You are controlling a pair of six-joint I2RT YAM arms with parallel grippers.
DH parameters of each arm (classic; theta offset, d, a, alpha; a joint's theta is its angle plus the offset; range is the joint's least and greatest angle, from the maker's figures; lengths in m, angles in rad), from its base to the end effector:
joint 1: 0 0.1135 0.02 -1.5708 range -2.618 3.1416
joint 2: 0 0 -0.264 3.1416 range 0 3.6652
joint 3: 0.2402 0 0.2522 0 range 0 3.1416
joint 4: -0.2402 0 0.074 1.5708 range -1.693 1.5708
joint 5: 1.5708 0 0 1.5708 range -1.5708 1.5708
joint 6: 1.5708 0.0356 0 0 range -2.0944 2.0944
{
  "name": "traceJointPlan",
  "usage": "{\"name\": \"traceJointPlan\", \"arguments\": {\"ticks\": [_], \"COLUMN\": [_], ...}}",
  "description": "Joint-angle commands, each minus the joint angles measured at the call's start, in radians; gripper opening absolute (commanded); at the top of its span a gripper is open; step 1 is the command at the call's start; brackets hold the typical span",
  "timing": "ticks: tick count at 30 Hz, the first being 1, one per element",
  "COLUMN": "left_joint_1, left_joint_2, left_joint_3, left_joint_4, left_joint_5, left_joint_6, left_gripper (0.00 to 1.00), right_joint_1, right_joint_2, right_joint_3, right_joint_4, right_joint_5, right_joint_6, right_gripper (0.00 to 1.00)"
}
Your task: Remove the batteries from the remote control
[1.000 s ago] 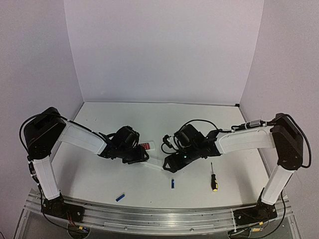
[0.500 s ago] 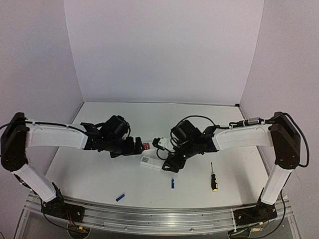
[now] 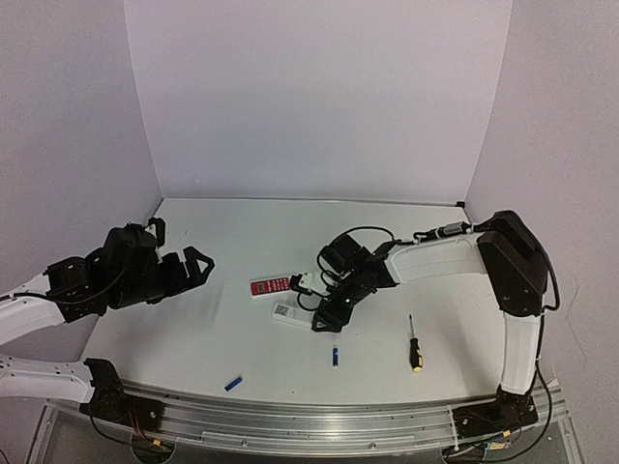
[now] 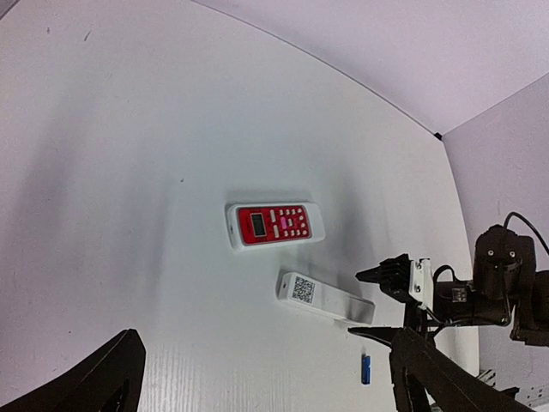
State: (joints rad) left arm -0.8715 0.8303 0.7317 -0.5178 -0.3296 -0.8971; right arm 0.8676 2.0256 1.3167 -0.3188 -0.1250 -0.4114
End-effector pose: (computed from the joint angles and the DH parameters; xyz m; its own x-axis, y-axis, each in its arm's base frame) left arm 0.1243 -0.1299 0.2817 -0.6652 -0.3579 -0.6553 0.0549 0.8518 -0.5210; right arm 0.2666 0.3213 0.1431 -0.1881 -0.8355 -0.5164 -0.9532 0.2819 -0.1088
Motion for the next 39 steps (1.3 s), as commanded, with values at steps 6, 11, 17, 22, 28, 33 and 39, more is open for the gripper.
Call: {"name": "traceJointPlan", "arguments": {"ticks": [6,11,17,22,28,33,39], "left_joint_1": [0.000,0.000,0.000,0.000,0.000,0.000,0.000], "left_joint_2": [-0.060,-0.046,-0.049,-0.046,-0.039,0.004,0.121], "left_joint_3": [-0.005,-0.005,0.000,0.028,0.031,0.006,-0.015], "left_joint_4": [-0.130,-0.137,-0.131,-0.075,0.151,0.423,0.756], "left_joint_5": [-0.082,-0.091,-0.094,-0.070,0.061,0.258,0.487], "left_joint_6": [-0.078,-0.098,-0.071,0.030,0.193,0.260,0.203], "left_gripper": [1.00,1.00,1.00,1.00,1.00,1.00,1.00], "right_joint_1": [-0.009,-0.008,0.008,0.010,0.008,0.008,0.008], "right_joint_2": [0.077,0.090,0.046,-0.053,-0.221,-0.370,-0.466], "right_joint_3": [0.052,0.056,0.038,0.033,0.045,-0.041,-0.170], "right_joint_4": [-0.072,-0.073,-0.072,-0.070,-0.038,0.146,0.566], "right_joint_5": [-0.117,-0.098,-0.092,-0.180,-0.215,-0.273,-0.465], "right_joint_6": [0.018,0.045,0.073,0.181,0.451,0.742,1.060], "right_gripper": [0.63,0.48,0.23,0.16,0.11,0.09,0.09]}}
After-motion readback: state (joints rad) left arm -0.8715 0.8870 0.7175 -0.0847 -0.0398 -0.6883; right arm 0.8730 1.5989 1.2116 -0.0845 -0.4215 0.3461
